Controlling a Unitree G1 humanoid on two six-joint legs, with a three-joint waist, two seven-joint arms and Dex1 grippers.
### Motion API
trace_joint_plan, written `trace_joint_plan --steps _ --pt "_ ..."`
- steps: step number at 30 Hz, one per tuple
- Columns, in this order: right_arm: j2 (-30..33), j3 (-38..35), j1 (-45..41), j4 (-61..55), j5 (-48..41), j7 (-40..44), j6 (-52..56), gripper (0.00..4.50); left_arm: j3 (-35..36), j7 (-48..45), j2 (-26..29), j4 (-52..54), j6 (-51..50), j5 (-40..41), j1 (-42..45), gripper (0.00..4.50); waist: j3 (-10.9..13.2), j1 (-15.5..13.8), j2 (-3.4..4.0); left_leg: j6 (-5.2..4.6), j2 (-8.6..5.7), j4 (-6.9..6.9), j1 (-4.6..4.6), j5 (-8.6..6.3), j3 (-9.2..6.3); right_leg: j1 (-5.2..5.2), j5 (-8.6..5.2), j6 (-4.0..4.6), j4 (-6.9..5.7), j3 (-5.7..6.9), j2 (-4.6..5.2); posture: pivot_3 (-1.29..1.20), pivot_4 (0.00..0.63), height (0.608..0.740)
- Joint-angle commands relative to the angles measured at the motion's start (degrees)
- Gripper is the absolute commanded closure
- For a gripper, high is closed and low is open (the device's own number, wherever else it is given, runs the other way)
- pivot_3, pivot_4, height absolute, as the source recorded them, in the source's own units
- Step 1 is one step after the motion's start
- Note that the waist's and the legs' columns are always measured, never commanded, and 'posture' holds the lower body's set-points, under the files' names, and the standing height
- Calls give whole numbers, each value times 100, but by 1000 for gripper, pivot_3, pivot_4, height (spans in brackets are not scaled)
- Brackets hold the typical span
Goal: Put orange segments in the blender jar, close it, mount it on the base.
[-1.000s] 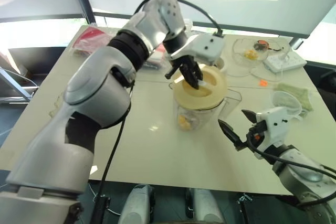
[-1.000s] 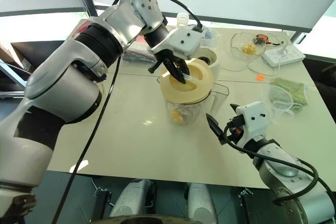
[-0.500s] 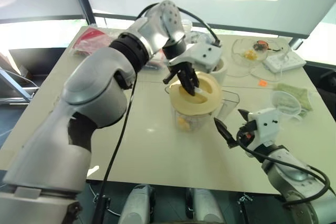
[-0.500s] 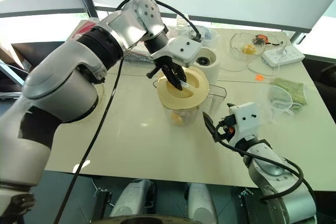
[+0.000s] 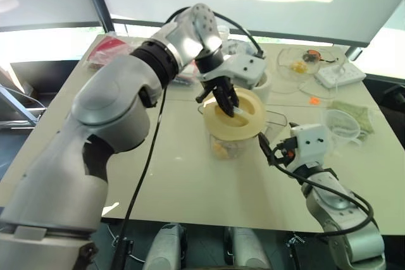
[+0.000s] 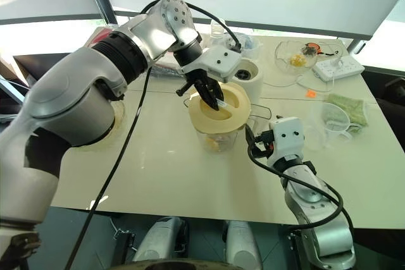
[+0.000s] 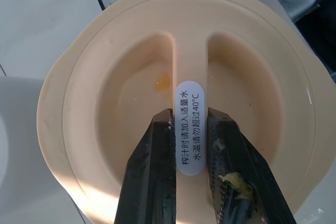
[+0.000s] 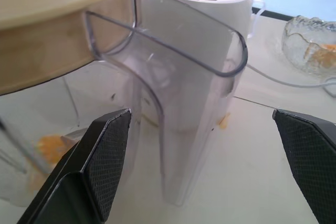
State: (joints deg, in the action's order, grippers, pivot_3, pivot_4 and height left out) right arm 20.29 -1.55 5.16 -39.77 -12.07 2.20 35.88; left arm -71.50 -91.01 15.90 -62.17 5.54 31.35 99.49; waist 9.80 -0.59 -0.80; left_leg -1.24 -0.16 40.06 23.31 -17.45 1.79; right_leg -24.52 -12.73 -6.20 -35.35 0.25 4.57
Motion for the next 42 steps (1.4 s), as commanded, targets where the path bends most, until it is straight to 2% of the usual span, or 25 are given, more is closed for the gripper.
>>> trace_joint_plan --steps 1,2,7,8,12,18,22,24,27,31,36,42 --pt "-170 14 -98 105 134 12 -267 558 -394 -149 -102 157 -99 -3 -273 4261 -1 1 -1 -1 0 0 0 -1 0 0 0 0 1 0 0 0 150 740" --pt "-206 18 -100 152 158 31 -296 853 -404 -149 -100 171 -99 5 -280 4261 -2 0 0 -2 0 0 0 -1 0 1 0 0 1 0 0 0 150 740" --pt "-327 35 -85 282 232 89 -332 3420 -421 -149 -79 200 -95 6 -328 4261 -6 -3 4 -3 0 0 0 -2 0 1 0 -1 2 0 1 0 150 740" --pt "-334 46 -79 279 247 108 -322 3508 -411 -149 -75 200 -105 2 -344 4261 -9 -3 6 -3 0 0 0 -2 0 2 0 -1 3 0 2 0 150 740" --pt "-305 94 -70 249 331 120 -251 3502 -200 -149 -77 163 -309 -22 -476 4261 -26 -9 3 -3 -1 0 -2 -2 -1 6 -1 0 4 0 3 0 150 740" --pt "-366 125 -93 226 383 100 -164 3502 921 -149 -256 -167 -658 -869 -934 4261 -74 -21 18 -6 -2 0 -2 -3 -1 11 -2 -1 11 1 4 0 150 740" --pt "-407 143 -136 224 339 104 -10 3502 981 -149 248 917 -1488 -886 -1253 4261 -98 0 20 -9 -3 0 -8 -5 -1 21 -2 -1 16 0 7 0 150 740" --pt "-424 168 -180 263 367 91 9 3502 1094 -149 391 1436 -2223 -949 -1399 4261 -106 6 18 -11 0 -1 -11 -6 -2 21 -2 -1 15 0 5 0 150 740" --pt "-445 193 -224 273 402 78 48 3502 1304 -149 480 1966 -3066 -1260 -1562 4261 -128 14 17 -14 1 -4 -13 -8 -3 21 -5 -4 11 1 2 0 150 740" --pt "-489 208 -268 277 454 36 70 3502 1743 372 418 2571 -4135 -1778 -1867 4261 -173 26 19 -22 1 -6 -23 -13 -3 28 -11 -8 8 0 1 0 150 740" --pt "-541 234 -316 316 508 16 56 3502 2162 582 451 3181 -4600 -2236 -2285 4261 -177 37 22 -27 1 -19 -100 -18 -4 99 -33 8 12 1 3 0 150 740" --pt "-505 214 -390 377 540 98 9 3502 2235 602 463 3162 -4647 -2903 -2533 4261 -202 34 24 -28 2 -21 -109 -19 -8 108 -35 10 12 2 5 0 150 740"
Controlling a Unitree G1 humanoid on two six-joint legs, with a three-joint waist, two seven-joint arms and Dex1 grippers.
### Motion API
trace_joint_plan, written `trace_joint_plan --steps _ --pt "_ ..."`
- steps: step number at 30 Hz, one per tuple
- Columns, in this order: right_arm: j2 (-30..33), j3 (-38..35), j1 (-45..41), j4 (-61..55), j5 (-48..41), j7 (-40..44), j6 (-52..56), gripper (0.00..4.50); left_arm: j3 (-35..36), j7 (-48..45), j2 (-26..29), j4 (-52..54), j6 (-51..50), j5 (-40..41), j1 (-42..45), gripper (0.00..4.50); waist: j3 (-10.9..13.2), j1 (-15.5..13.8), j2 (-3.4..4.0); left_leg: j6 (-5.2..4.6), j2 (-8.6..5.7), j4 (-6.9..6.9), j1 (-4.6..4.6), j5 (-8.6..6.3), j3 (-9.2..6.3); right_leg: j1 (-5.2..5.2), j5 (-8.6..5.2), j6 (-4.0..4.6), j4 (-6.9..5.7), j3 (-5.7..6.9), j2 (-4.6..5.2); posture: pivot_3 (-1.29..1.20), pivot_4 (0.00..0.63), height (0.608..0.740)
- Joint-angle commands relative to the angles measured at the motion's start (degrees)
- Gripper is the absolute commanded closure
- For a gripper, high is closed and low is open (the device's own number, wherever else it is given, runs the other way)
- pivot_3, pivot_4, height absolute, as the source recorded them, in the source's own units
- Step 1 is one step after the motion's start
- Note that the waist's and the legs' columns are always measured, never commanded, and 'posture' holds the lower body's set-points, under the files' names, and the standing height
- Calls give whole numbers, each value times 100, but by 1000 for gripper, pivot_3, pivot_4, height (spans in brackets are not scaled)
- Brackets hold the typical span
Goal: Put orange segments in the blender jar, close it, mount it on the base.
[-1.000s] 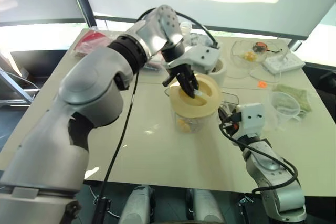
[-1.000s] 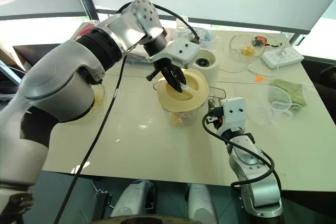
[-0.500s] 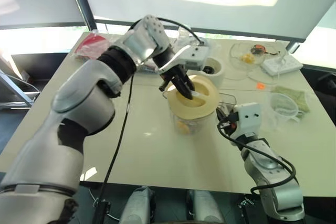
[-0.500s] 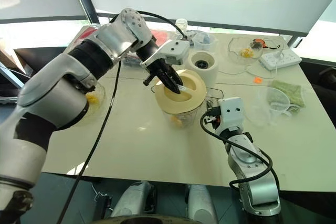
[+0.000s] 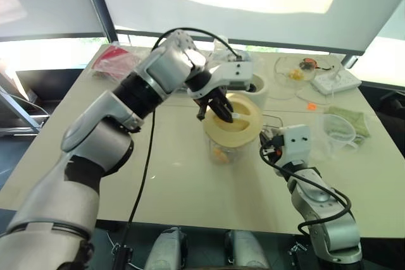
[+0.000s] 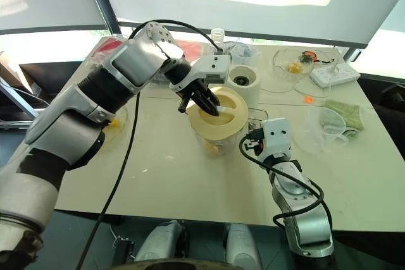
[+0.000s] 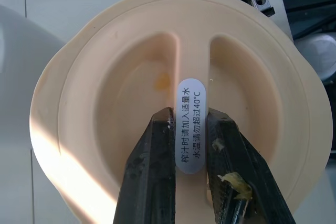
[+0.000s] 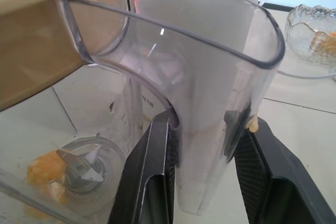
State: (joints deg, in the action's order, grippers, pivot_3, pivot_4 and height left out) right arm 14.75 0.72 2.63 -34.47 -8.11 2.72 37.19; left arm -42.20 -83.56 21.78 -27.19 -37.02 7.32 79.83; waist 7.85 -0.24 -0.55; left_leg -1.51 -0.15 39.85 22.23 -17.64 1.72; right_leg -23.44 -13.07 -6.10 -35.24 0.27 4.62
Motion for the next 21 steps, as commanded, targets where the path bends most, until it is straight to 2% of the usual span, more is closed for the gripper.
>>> trace_joint_plan --steps 1,13,18,21 --pt "53 -30 -142 -145 141 53 -119 3502 -672 -117 -173 -385 -521 -555 -563 4261 -18 -1 0 0 0 0 0 0 0 0 0 0 0 0 1 0 150 740" --pt "-19 -40 -121 -156 178 -34 -123 3502 -368 383 -566 -254 -1872 -851 -845 4261 -38 -33 14 0 -3 -9 -32 -2 -4 11 -5 -5 18 3 14 0 150 740" --pt "-24 -35 -161 -126 185 -61 -114 3502 -339 717 -650 -196 -2473 -892 -963 4261 -51 -46 5 0 -22 -40 -78 -3 -4 45 -36 -38 26 3 42 0 150 740" --pt "-24 -21 -193 -96 189 -72 -123 3502 -332 815 -624 -106 -2494 -903 -1030 4261 -67 -45 14 1 -31 -65 -83 -4 -6 49 -44 -43 39 3 69 0 150 740"
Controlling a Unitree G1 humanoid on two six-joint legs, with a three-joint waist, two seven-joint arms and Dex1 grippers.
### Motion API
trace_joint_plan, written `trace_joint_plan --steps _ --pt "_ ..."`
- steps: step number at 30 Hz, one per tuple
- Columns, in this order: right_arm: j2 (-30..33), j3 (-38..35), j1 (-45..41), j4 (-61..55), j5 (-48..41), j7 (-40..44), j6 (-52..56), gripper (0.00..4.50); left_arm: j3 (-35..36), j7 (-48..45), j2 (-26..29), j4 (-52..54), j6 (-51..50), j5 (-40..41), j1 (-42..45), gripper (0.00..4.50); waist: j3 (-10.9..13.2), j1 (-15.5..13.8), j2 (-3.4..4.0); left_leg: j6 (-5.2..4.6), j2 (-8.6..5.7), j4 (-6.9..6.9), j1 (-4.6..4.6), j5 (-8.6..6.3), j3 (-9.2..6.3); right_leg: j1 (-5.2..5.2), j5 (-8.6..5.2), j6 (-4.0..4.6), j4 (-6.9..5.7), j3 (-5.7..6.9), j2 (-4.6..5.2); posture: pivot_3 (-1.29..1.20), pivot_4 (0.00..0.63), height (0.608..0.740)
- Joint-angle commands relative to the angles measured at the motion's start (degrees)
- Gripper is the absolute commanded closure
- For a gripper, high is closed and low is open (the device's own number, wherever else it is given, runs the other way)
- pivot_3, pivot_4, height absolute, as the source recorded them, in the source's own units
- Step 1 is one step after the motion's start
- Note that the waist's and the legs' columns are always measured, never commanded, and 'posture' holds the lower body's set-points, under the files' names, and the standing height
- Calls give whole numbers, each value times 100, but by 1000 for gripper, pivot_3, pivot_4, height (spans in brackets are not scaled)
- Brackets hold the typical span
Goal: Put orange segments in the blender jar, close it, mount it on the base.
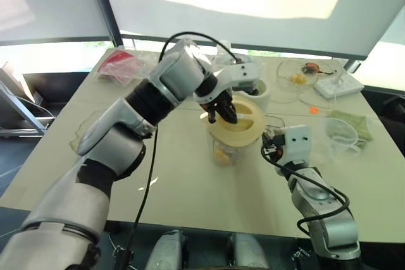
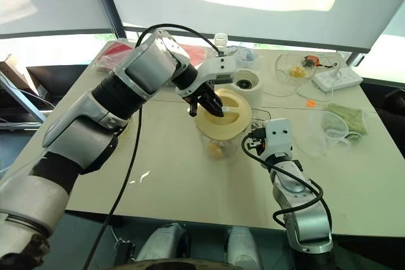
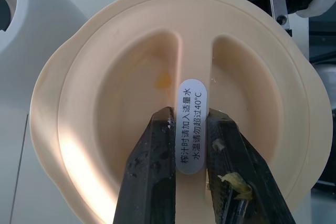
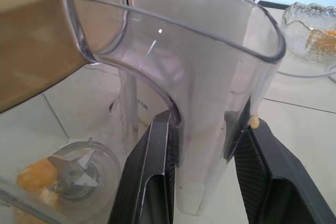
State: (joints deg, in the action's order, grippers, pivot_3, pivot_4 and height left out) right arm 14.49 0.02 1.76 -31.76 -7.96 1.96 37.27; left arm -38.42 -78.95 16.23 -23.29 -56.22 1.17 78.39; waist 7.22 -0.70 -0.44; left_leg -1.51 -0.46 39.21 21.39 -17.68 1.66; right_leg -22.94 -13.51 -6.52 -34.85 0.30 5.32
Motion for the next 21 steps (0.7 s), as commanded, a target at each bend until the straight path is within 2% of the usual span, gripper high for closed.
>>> trace_joint_plan --steps 1,13,15,16,19,21 --pt "2 51 -118 -354 173 5 -135 3502 -711 361 -42 -449 -501 -294 -912 4261 -8 4 5 0 -4 -6 0 0 -1 -1 0 6 0 2 5 0 150 740" --pt "39 46 -119 -269 175 87 -172 3502 -636 253 138 -389 646 -527 -937 4261 -26 11 25 -7 -10 -17 0 -8 -12 -2 -23 -4 1 7 24 0 150 740" --pt "49 32 -101 -286 169 98 -172 3502 -562 265 129 -379 746 -523 -925 3232 -25 16 29 -6 -10 -17 1 -9 -13 -2 -23 -4 2 6 27 0 150 740" --pt "54 24 -91 -293 167 106 -174 3502 -518 274 123 -367 815 -537 -920 2908 -21 25 25 -6 -10 -19 1 -9 -14 -2 -22 -3 3 5 28 0 150 740" --pt "63 2 -79 -282 168 138 -190 3502 -337 241 74 -387 1062 -515 -859 1351 -20 39 28 -5 -9 -24 5 -9 -16 -6 -16 8 7 5 29 0 150 740" --pt "66 7 -88 -275 178 147 -194 3502 -117 197 4 -509 1303 -430 -750 1351 -12 52 38 -5 -9 -30 10 -9 -16 -8 -10 18 19 5 30 0 150 740"
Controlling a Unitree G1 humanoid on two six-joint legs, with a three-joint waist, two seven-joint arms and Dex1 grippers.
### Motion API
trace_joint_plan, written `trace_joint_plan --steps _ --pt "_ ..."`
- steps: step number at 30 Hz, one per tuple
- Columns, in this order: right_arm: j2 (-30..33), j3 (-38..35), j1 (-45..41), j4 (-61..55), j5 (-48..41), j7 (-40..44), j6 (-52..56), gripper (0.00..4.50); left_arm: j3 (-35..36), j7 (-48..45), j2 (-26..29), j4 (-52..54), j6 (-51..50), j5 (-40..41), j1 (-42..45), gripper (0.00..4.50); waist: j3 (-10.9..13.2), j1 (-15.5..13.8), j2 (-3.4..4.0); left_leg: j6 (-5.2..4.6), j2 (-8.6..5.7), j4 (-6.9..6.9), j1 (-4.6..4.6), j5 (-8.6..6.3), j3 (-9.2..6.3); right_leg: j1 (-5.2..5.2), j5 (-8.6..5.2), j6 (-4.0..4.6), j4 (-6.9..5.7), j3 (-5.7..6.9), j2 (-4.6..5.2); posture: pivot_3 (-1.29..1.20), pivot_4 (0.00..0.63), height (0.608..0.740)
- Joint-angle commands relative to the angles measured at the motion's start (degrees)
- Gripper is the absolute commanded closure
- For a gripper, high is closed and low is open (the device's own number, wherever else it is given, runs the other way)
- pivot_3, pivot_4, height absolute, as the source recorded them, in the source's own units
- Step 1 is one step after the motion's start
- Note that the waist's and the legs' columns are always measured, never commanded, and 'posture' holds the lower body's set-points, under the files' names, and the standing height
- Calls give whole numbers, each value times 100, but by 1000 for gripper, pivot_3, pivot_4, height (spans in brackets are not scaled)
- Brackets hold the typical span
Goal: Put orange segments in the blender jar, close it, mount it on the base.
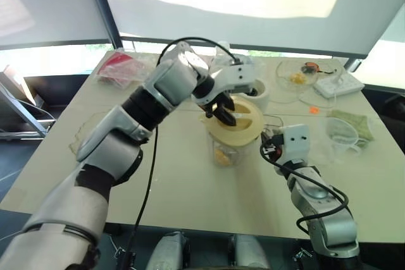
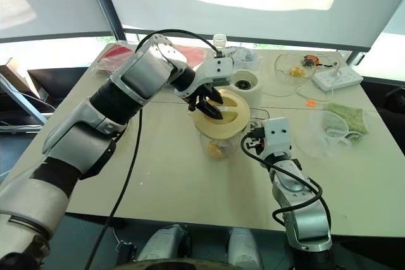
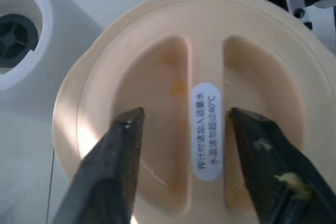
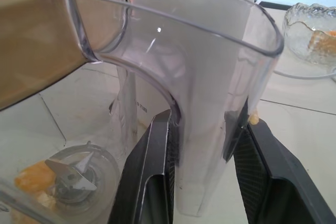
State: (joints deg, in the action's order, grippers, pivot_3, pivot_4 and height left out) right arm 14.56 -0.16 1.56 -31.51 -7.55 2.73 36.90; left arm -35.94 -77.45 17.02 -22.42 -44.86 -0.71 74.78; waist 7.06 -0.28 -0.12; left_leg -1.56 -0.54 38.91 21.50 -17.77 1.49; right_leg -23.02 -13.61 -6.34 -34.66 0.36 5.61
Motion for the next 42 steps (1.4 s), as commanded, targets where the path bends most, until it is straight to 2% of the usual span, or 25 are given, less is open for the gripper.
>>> trace_joint_plan --steps 1,4,6,9,12,15,18,20,22,25,29,32,36,42 --pt "54 28 -67 -297 142 72 -161 3502 -194 44 -111 -645 311 -181 -314 1351 7 16 9 0 0 -6 5 0 1 -3 3 5 12 0 0 0 150 740" --pt "33 24 -26 -284 162 69 -184 3502 432 43 -218 -718 379 88 30 1351 40 21 27 -1 0 -11 25 0 1 -21 6 9 21 2 -1 0 150 740" --pt "26 14 34 -293 167 65 -199 3502 951 -47 -187 -561 156 419 398 1351 62 -1 26 -3 0 -7 77 3 1 -51 15 16 17 10 -3 0 150 740" --pt "27 3 89 -310 169 60 -204 3502 1445 -105 46 -219 -48 746 808 1351 123 -21 1 2 -3 31 202 9 5 -179 23 17 -37 14 -9 0 150 740" --pt "38 -30 122 -317 174 60 -215 3502 1848 50 321 -75 -107 900 1122 1351 164 -16 -17 8 -11 25 211 14 10 -198 35 -4 -51 14 -34 0 150 740" --pt "-51 -242 97 -408 23 27 -154 3502 2330 776 559 -450 75 799 1227 1351 176 7 -10 6 -10 19 208 13 10 -196 30 -12 -47 15 -43 0 150 740" --pt "14 -719 -141 -1051 -430 136 318 3502 2882 1820 799 -546 664 640 585 1351 192 10 10 5 -4 18 190 12 9 -183 27 -16 -51 14 -51 0 150 740" --pt "-5 -1178 -447 -1444 -865 141 735 3502 3000 1990 941 -370 766 661 195 1351 222 13 15 6 -1 19 187 13 9 -183 28 -17 -62 10 -53 0 150 740" --pt "153 -1796 -963 -1869 -1464 207 1358 3502 3345 2058 1072 -45 569 971 -249 1351 281 1 -13 26 1 25 190 26 7 -191 32 -13 -84 10 -56 0 150 740" --pt "770 -2748 -2025 -2058 -2190 299 2449 3502 3648 2313 1181 459 675 1126 -1016 1351 334 3 0 50 3 29 201 41 11 -204 53 -9 -89 7 -54 0 150 740" --pt "1585 -3467 -3539 -1637 -2757 337 3722 3502 3814 2671 1085 1129 589 1316 -1813 1351 336 -43 -1 51 6 21 203 41 8 -208 60 -12 -87 13 -54 0 150 740" --pt "1958 -3612 -4536 -1055 -2815 286 4227 3502 3867 2882 968 1802 464 1522 -2392 1351 338 -36 3 51 11 14 205 41 4 -204 59 -11 -74 19 -58 0 150 740" --pt "2300 -3286 -5504 43 -2410 31 4320 3502 3976 3050 859 3012 88 1999 -3150 1351 338 -33 2 50 0 17 211 40 19 -206 60 -12 -62 9 -44 0 150 740" --pt "2551 -2726 -5632 1289 -2081 371 3488 3502 4085 3321 848 4185 -309 2576 -3689 1351 336 -23 3 51 0 18 210 41 23 -205 61 -12 -62 7 -42 0 150 740"
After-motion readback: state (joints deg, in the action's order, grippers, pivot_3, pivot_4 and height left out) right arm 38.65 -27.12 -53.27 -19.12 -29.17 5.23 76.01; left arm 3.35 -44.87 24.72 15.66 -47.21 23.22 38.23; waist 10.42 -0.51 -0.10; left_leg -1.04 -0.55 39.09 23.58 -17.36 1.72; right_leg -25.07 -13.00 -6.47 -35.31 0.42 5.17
